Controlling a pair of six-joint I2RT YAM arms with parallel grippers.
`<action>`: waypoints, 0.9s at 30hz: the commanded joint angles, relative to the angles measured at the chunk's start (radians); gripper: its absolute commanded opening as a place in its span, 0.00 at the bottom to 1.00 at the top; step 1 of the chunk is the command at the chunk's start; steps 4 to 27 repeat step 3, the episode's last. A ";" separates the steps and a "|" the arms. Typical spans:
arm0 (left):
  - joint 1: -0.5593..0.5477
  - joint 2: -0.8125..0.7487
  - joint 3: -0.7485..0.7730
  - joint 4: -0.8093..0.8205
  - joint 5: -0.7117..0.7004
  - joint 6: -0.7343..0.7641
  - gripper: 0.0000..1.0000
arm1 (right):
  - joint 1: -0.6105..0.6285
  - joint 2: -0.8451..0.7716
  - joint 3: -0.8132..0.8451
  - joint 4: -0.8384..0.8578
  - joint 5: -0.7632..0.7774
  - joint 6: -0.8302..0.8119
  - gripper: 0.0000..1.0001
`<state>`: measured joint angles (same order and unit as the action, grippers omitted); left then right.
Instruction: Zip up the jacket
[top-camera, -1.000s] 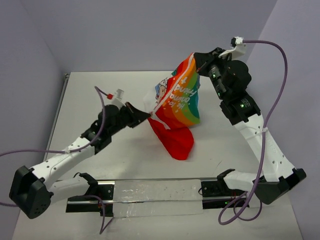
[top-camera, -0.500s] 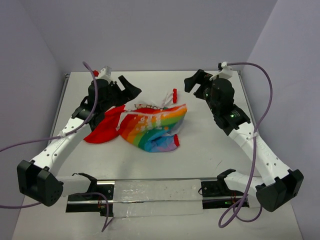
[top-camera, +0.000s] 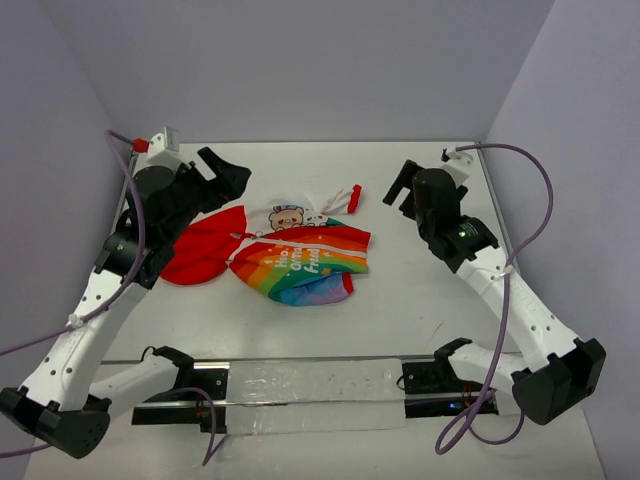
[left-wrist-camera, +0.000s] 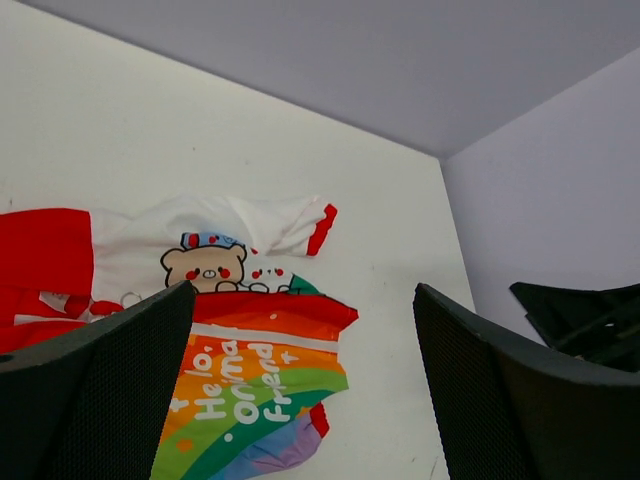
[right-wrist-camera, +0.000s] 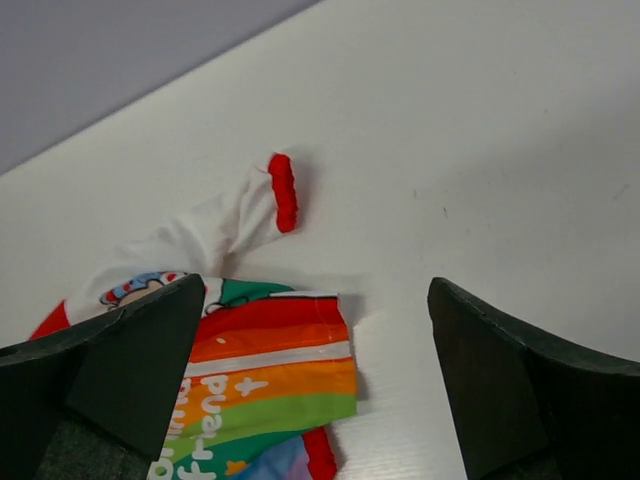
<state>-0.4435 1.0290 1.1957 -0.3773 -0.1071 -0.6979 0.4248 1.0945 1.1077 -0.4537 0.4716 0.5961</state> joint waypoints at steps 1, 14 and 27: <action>0.005 -0.038 -0.004 -0.028 -0.049 0.026 0.96 | -0.004 0.033 -0.042 -0.042 0.053 0.037 1.00; 0.005 -0.041 -0.010 -0.032 -0.052 0.021 0.96 | -0.004 0.044 -0.049 -0.045 0.065 0.042 1.00; 0.005 -0.041 -0.010 -0.032 -0.052 0.021 0.96 | -0.004 0.044 -0.049 -0.045 0.065 0.042 1.00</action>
